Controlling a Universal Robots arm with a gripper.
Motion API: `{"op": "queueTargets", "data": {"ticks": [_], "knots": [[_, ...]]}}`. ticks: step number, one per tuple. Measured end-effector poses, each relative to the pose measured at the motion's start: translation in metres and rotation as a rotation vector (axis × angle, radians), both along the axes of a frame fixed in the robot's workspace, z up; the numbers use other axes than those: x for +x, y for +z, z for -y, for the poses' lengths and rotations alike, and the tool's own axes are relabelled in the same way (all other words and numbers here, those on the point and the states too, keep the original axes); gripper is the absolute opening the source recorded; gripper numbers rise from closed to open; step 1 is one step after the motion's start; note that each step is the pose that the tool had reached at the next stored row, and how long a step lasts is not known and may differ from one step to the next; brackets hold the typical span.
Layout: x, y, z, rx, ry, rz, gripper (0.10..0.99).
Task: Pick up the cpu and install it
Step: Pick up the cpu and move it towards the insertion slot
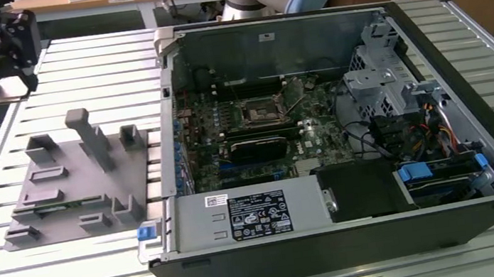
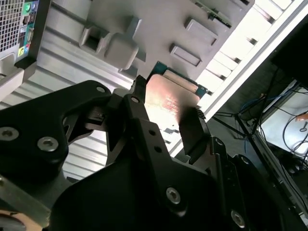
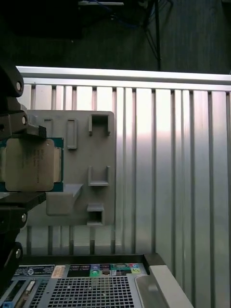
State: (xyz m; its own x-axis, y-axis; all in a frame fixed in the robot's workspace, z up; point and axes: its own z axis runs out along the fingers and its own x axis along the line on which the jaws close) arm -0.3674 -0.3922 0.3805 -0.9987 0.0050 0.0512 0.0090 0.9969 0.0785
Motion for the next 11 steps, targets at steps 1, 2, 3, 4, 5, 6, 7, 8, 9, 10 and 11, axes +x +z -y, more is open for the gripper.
{"op": "queueTargets", "data": {"ticks": [1,2,3,4,5,6,7,8,9,10,11], "knots": [[0.0025,-0.0006,-0.0033,0.000,0.000,-0.0002,0.533],[0.0050,-0.0012,-0.0066,0.000,0.000,0.0000,0.533],[0.0075,-0.0017,-0.0097,0.000,0.000,0.0000,0.533],[0.0100,-0.0021,-0.0125,0.000,0.000,0.0000,0.533],[0.0126,-0.0024,-0.0147,0.000,0.000,0.0000,0.533],[0.0150,-0.0025,-0.0162,0.000,0.000,0.0000,0.533],[0.0177,-0.0027,-0.0173,0.000,0.000,0.0000,0.533],[0.0206,-0.0030,-0.0180,0.000,0.000,0.0000,0.533],[0.0241,-0.0033,-0.0184,0.000,0.000,-0.0002,0.533],[0.0271,-0.0036,-0.0187,0.000,0.000,-0.0001,0.533],[0.0303,-0.0037,-0.0189,0.000,0.000,-0.0002,0.533]]}}
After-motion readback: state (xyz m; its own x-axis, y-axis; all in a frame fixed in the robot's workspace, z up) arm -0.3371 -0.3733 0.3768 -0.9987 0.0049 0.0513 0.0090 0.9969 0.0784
